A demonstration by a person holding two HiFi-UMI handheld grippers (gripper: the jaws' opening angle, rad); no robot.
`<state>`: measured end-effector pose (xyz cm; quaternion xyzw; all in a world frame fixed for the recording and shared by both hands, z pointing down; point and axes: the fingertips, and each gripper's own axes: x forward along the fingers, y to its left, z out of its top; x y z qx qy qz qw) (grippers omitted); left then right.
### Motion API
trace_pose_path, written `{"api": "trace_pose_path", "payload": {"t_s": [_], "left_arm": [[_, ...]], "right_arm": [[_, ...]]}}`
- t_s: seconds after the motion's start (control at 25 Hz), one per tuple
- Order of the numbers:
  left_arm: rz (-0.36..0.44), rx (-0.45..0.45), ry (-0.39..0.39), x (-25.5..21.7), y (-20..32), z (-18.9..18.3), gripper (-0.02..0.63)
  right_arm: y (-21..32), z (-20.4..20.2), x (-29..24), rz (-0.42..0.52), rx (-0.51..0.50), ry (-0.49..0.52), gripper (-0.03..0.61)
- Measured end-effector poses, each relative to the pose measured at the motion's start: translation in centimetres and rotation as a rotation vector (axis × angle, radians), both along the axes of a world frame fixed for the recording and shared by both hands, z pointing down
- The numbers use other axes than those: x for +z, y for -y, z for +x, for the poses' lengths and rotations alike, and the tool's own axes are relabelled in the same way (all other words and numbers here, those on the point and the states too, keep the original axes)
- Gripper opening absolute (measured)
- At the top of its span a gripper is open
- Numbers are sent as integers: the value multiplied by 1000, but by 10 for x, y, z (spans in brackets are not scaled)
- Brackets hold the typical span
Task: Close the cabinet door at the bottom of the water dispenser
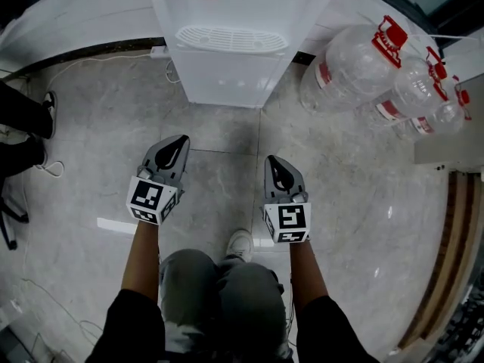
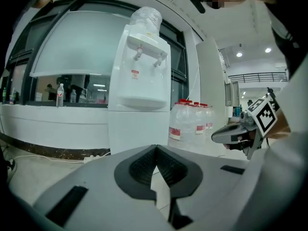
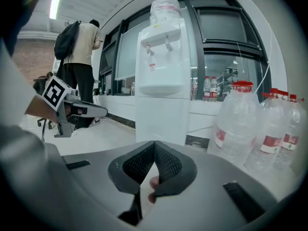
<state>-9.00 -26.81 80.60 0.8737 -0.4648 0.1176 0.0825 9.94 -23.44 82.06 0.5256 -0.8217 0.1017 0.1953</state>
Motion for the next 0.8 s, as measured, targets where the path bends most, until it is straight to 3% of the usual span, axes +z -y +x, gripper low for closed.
{"api": "trace_pose_path", "payload": {"t_s": [0.32,0.8], "left_arm": [[-44,-39,-14,-105,-17,-10,14],[-64,-67,-18,-319,-45,-11,14]], "right_arm": [[3,-7,-116,-10,-20,-13,12],[-6,-9,-336,-15,-29,-11,12]]}}
